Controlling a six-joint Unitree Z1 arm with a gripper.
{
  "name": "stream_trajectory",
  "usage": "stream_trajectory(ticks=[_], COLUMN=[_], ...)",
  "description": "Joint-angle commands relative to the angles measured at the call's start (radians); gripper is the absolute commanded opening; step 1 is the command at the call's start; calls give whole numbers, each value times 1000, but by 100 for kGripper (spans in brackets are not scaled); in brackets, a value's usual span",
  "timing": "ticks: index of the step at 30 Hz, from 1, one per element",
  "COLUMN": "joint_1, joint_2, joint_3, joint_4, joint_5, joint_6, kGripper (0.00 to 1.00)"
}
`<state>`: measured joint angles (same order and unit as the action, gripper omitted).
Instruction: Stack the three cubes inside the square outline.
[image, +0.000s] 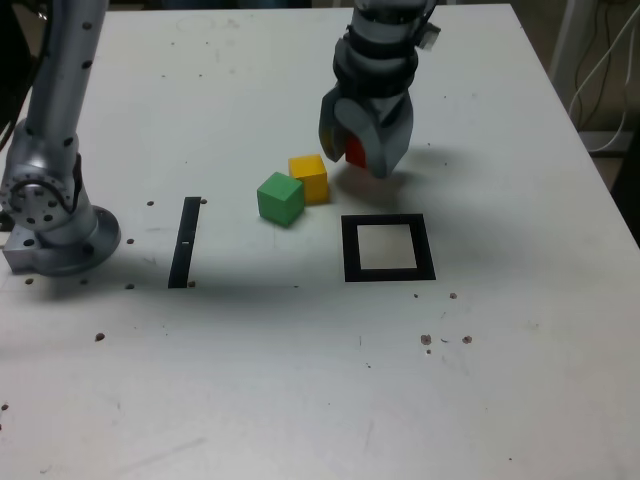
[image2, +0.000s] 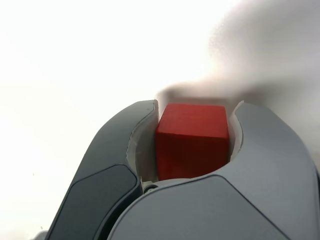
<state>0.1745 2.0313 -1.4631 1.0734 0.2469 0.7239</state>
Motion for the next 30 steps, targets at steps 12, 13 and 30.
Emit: stream_trajectory(ticks=[12,13,30], joint_1=[-205,-211,-222], joint_2=[25,32,82], joint_3=[-186,-190,-114], joint_4=[198,208,158], joint_5=[-91,-108,-218], joint_6=[-346,-374,-730], kGripper=[28,28,28])
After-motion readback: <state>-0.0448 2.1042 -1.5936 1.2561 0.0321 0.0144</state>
